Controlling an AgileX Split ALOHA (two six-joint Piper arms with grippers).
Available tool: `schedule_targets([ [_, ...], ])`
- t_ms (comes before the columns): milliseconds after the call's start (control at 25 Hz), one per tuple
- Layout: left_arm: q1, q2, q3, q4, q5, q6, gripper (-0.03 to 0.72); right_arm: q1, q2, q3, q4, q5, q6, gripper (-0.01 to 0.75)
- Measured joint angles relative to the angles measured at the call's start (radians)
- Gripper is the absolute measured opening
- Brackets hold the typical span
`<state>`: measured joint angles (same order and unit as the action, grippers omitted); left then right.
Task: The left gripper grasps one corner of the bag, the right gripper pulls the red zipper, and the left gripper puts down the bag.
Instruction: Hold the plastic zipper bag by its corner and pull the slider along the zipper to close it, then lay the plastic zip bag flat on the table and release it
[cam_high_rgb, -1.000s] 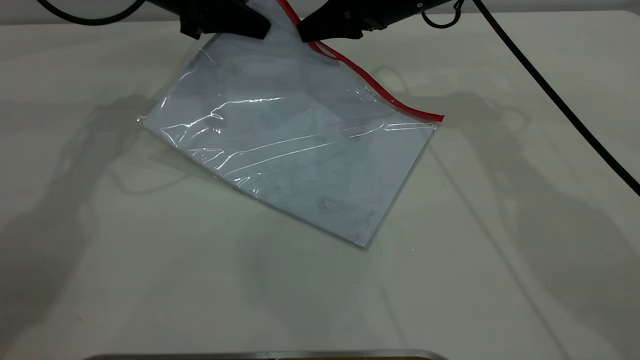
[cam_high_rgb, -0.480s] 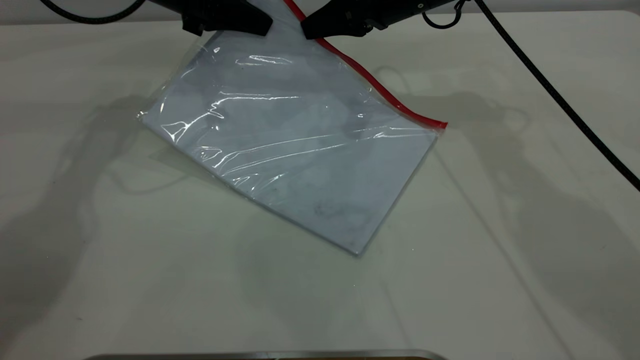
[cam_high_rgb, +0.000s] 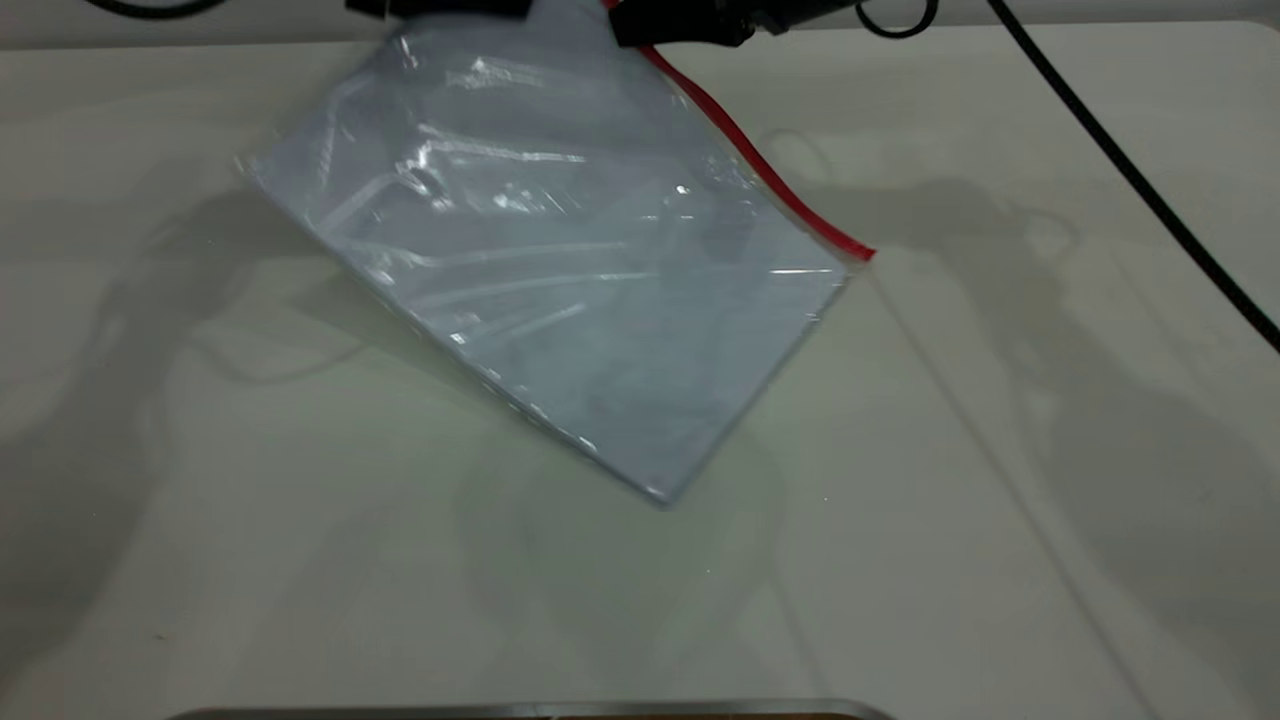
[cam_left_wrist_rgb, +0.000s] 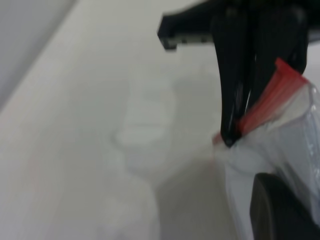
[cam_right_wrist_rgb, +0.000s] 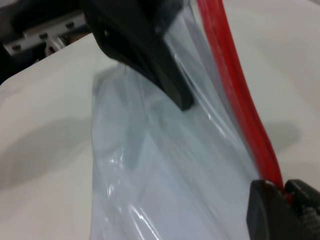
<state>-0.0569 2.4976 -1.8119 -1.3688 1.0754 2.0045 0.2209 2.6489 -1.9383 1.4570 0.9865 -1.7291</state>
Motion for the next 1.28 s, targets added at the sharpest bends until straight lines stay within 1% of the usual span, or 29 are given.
schedule_targets([
  [80, 0.012, -0.008, 0.0, -0.025, 0.012, 0.001, 0.05, -0.006, -0.002, 0.0, 0.001, -0.003, 0.0, 0.036],
  [320, 0.054, -0.027, 0.0, -0.137, 0.038, 0.008, 0.05, -0.035, 0.006, 0.002, -0.079, -0.074, 0.001, 0.038],
  [480, 0.067, -0.027, 0.0, -0.196, 0.041, 0.012, 0.05, -0.037, 0.006, 0.002, -0.196, -0.088, 0.023, 0.039],
  [640, 0.076, -0.027, 0.0, -0.215, 0.049, 0.013, 0.05, -0.044, 0.006, 0.002, -0.425, -0.089, 0.12, 0.039],
  [760, 0.076, -0.027, 0.0, -0.226, 0.056, 0.013, 0.05, -0.061, 0.006, 0.002, -0.584, -0.089, 0.228, 0.041],
  [800, 0.076, -0.027, 0.0, -0.226, 0.059, 0.013, 0.05, -0.067, 0.006, 0.002, -0.617, -0.089, 0.267, 0.043],
  [920, 0.071, -0.027, 0.001, -0.203, 0.063, 0.001, 0.05, -0.072, 0.003, 0.0, -0.634, -0.086, 0.348, 0.061],
  [960, 0.068, -0.027, 0.001, -0.183, 0.066, -0.014, 0.05, -0.072, 0.0, -0.004, -0.637, -0.082, 0.362, 0.077],
  [1040, 0.062, -0.028, 0.001, -0.139, 0.07, -0.053, 0.05, -0.073, -0.008, -0.023, -0.628, -0.065, 0.373, 0.136],
  [1120, 0.047, -0.016, 0.0, -0.077, 0.064, -0.099, 0.05, -0.073, -0.035, -0.054, -0.578, -0.033, 0.378, 0.238],
  [1200, 0.023, 0.014, 0.0, -0.046, 0.017, -0.161, 0.055, -0.073, -0.09, -0.096, -0.496, 0.031, 0.4, 0.333],
  [1280, -0.003, 0.056, 0.0, -0.029, -0.052, -0.238, 0.073, -0.073, -0.153, -0.144, -0.423, 0.129, 0.435, 0.411],
])
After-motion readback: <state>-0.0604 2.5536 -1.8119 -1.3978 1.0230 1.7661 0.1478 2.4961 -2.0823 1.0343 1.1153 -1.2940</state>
